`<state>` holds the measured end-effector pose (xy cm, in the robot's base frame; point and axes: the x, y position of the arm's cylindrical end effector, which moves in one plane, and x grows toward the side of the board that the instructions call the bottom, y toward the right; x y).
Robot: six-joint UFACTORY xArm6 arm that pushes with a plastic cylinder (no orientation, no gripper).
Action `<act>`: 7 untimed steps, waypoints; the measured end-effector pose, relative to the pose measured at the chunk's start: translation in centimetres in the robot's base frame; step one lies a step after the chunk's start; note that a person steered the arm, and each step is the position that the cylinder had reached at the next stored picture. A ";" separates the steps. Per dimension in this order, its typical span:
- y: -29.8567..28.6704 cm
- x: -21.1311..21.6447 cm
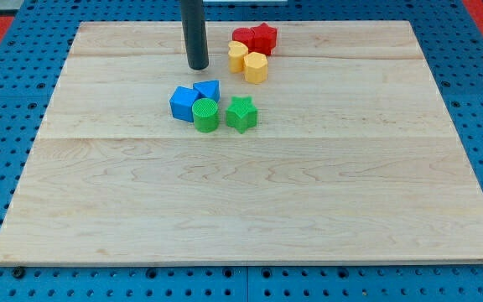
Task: Push the yellow hexagon below the yellow heart
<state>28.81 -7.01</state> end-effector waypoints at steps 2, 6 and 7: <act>1.8 -0.4; 7.1 2.4; 7.4 6.2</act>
<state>34.98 0.44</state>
